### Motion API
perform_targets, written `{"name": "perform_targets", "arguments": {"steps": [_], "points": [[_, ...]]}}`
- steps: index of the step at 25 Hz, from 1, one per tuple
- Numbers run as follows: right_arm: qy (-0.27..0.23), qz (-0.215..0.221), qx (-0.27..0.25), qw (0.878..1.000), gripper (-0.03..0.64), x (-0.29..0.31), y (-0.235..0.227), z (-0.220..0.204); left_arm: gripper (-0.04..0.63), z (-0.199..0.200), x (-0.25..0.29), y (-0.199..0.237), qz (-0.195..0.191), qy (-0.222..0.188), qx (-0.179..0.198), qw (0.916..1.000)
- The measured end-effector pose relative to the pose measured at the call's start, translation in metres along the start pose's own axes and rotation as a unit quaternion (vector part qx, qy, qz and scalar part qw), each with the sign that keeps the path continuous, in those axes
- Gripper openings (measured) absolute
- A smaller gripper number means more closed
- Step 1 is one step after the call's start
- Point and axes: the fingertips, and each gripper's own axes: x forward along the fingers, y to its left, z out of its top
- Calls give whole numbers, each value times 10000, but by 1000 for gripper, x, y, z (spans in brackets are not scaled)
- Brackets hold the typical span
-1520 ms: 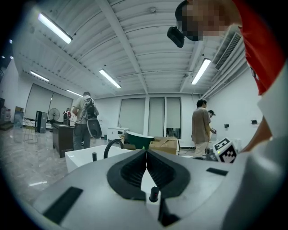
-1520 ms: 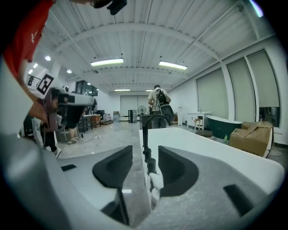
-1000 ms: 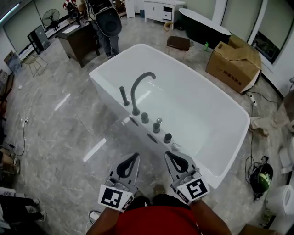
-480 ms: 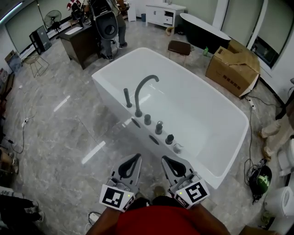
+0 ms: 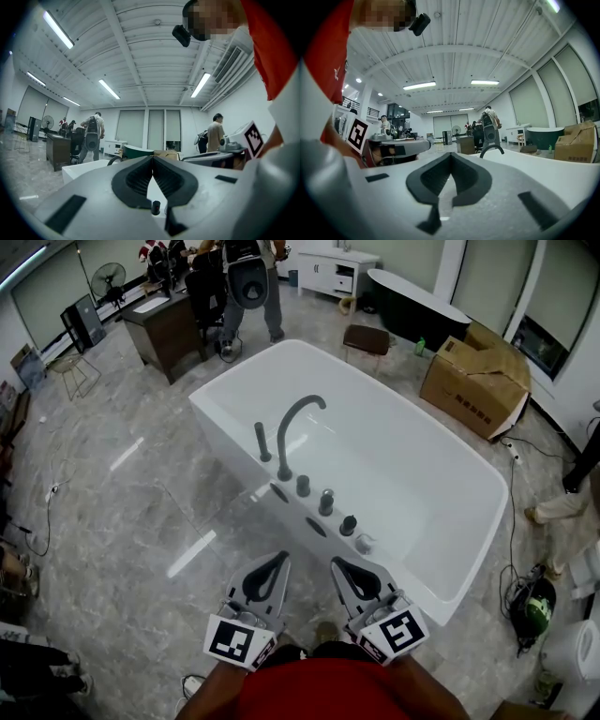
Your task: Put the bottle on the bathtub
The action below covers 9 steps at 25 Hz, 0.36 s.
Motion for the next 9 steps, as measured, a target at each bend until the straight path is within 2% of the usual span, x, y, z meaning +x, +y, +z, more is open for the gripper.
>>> {"name": "perform_targets", "arguments": {"steps": [9], "points": [[12,-137,50,9999,5,-4,-11,-7,11,1,3,3,57,-31,13,10000]]}}
